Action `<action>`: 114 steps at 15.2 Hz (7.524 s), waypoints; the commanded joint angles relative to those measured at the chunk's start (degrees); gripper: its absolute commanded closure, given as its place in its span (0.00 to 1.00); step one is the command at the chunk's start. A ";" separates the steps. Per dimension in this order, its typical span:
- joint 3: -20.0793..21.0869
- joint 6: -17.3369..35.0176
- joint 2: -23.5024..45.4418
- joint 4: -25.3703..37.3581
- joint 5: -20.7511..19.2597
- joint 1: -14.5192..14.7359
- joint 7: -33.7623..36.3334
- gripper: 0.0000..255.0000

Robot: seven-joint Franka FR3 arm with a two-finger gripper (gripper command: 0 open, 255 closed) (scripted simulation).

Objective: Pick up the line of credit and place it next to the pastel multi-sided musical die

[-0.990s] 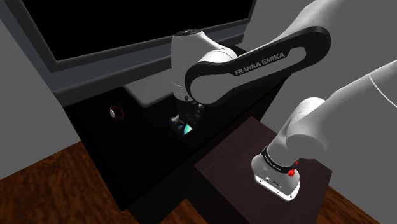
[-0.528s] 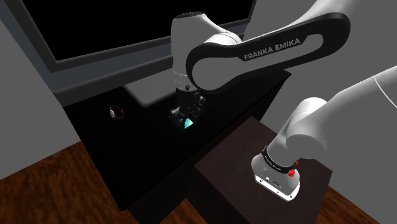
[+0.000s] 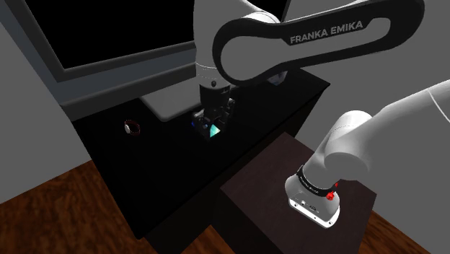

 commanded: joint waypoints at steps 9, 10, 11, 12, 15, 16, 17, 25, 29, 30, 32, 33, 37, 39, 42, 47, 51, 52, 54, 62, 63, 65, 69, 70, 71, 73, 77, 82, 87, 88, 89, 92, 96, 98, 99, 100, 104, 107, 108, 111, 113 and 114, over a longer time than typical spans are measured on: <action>-4.53 -6.42 -3.84 1.78 -1.87 -1.45 -3.98 1.00; -5.70 -6.66 -4.51 1.11 -2.44 -1.94 -5.41 1.00; -6.84 -6.89 -5.10 0.50 -3.04 -2.48 -6.83 1.00; -7.99 -7.10 -5.63 -0.04 -3.70 -3.03 -8.25 1.00; -11.41 -7.61 -6.77 -1.28 -5.87 -4.83 -12.46 1.00; -12.53 -7.74 -7.01 -1.57 -6.64 -5.47 -13.86 1.00; -13.66 -7.85 -7.17 -1.79 -7.44 -6.13 -15.25 1.00; -22.43 -7.93 -5.79 -1.18 -14.06 -11.63 -26.22 1.00; -26.62 -7.56 -3.41 0.70 -17.11 -14.27 -31.56 1.00; -27.65 -7.44 -2.65 1.34 -17.80 -14.88 -32.88 1.00; -29.68 -7.18 -0.96 2.79 -19.09 -16.05 -35.50 1.00; -30.68 -7.05 -0.03 3.62 -19.68 -16.61 -36.81 1.00; -34.51 -6.54 4.23 7.53 -21.55 -18.71 -42.05 1.00; -36.36 -6.32 6.66 9.86 -22.19 -19.64 -44.67 1.00; -39.01 -6.10 10.65 13.82 -22.70 -20.97 -48.65 1.00; -43.07 -6.18 18.22 21.68 -22.32 -23.14 -55.42 1.00; -45.85 -6.84 25.11 29.23 -20.85 -25.16 -60.96 1.00; -46.45 -7.11 26.96 31.31 -20.33 -25.76 -62.35 1.00; -47.55 -7.84 30.80 35.74 -19.12 -27.07 -65.11 1.00; -49.83 -13.76 48.43 58.44 -12.78 -34.94 -75.08 1.00; -49.84 -14.69 50.38 61.24 -12.11 -35.98 -75.86 1.00; -49.71 -13.13 50.35 59.65 -12.14 -35.89 -75.79 1.00; -49.60 -10.12 50.49 56.75 -12.06 -35.67 -75.72 1.00; -49.57 -9.39 50.56 56.07 -12.02 -35.62 -75.71 1.00; -49.54 -8.66 50.64 55.42 -11.98 -35.58 -75.70 1.00; -49.47 -7.23 50.86 54.18 -11.88 -35.52 -75.69 1.00; -49.31 -4.43 51.44 51.91 -11.63 -35.45 -75.71 1.00; -49.06 -1.07 52.45 49.47 -11.21 -35.45 -75.78 1.00; -48.76 2.17 53.73 47.43 -10.68 -35.54 -75.91 1.00; -48.69 2.80 54.02 47.07 -10.56 -35.57 -75.94 1.00; -48.63 3.32 54.26 46.78 -10.47 -35.60 -75.97 1.00; -48.63 3.32 54.26 46.78 -10.47 -35.60 -75.97 1.00; -48.63 3.32 54.26 46.78 -10.47 -35.60 -75.97 1.00; -48.63 3.31 54.26 46.78 -10.47 -35.59 -75.97 0.00; -48.63 3.31 54.26 46.78 -10.47 -35.59 -75.97 0.00; -48.63 3.31 54.26 46.78 -10.47 -35.59 -75.97 0.00; -48.74 1.57 53.86 48.16 -10.67 -35.56 -75.83 0.00; -48.94 -3.49 53.14 52.56 -11.06 -35.61 -75.53 0.00; -48.94 -3.49 53.14 52.56 -11.06 -35.61 -75.53 0.00; -48.94 -3.49 53.14 52.56 -11.06 -35.61 -75.53 0.00; -48.94 -3.49 53.14 52.56 -11.06 -35.61 -75.53 0.00; -48.94 -3.49 53.14 52.56 -11.06 -35.61 -75.53 0.00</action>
